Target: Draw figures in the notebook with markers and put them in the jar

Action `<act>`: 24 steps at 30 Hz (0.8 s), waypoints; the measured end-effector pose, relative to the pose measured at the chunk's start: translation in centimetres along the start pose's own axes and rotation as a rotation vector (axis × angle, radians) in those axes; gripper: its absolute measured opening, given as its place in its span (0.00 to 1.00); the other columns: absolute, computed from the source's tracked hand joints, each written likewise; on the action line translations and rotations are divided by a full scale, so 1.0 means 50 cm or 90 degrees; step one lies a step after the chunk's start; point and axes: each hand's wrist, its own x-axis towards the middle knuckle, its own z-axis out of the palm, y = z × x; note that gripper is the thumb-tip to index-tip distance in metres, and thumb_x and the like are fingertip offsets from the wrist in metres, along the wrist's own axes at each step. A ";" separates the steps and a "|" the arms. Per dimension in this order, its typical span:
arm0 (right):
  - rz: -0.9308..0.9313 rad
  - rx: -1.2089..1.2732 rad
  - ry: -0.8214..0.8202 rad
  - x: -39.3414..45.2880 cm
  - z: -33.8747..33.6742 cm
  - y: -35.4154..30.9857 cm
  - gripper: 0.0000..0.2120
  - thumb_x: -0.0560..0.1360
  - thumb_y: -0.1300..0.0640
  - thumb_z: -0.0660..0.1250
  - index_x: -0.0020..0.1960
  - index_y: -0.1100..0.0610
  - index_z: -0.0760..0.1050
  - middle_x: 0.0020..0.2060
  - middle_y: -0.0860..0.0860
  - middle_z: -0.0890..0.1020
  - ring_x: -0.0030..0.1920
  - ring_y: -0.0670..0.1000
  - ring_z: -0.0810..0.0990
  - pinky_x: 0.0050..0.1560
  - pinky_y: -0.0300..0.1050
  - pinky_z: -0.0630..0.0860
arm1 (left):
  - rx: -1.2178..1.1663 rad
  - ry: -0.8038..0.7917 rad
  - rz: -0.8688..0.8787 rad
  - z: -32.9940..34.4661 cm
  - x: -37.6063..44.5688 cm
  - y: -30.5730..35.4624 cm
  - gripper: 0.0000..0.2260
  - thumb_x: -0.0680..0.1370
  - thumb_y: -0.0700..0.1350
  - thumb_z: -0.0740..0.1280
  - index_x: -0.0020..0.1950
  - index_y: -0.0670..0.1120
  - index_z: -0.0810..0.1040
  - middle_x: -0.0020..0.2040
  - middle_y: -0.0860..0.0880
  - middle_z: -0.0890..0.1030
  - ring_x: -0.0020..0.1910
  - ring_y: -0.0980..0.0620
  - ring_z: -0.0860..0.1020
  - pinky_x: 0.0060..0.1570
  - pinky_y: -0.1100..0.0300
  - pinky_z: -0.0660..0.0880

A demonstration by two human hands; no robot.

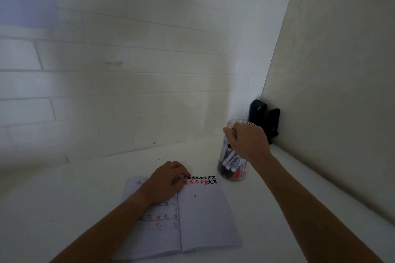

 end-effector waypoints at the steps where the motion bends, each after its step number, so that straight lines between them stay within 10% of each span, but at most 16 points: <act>1: -0.003 -0.003 0.024 -0.007 0.000 -0.005 0.22 0.81 0.42 0.57 0.40 0.56 0.77 0.33 0.52 0.81 0.34 0.54 0.80 0.43 0.51 0.80 | 0.001 0.001 0.000 0.000 0.000 -0.001 0.17 0.79 0.58 0.58 0.60 0.55 0.81 0.58 0.58 0.77 0.57 0.58 0.73 0.58 0.59 0.73; 5: -0.081 0.032 0.195 -0.072 -0.006 -0.060 0.10 0.78 0.58 0.65 0.56 0.60 0.78 0.58 0.57 0.80 0.59 0.57 0.77 0.61 0.53 0.75 | 0.012 -0.004 -0.009 -0.001 0.000 0.003 0.17 0.78 0.58 0.58 0.60 0.55 0.81 0.58 0.58 0.77 0.57 0.58 0.73 0.59 0.59 0.73; 14: -0.090 0.277 -0.110 -0.275 0.111 -0.151 0.09 0.79 0.52 0.64 0.54 0.55 0.77 0.49 0.48 0.78 0.49 0.49 0.77 0.50 0.47 0.77 | 0.024 0.011 -0.032 -0.006 -0.010 0.018 0.19 0.79 0.56 0.55 0.61 0.52 0.81 0.58 0.55 0.79 0.57 0.58 0.75 0.59 0.60 0.73; 24: -0.043 0.354 -0.129 -0.289 0.100 -0.132 0.10 0.80 0.53 0.63 0.58 0.55 0.78 0.53 0.46 0.78 0.53 0.46 0.76 0.54 0.44 0.77 | 0.049 0.190 -0.040 -0.044 -0.037 0.045 0.13 0.77 0.45 0.57 0.52 0.52 0.81 0.51 0.57 0.80 0.50 0.57 0.78 0.51 0.49 0.78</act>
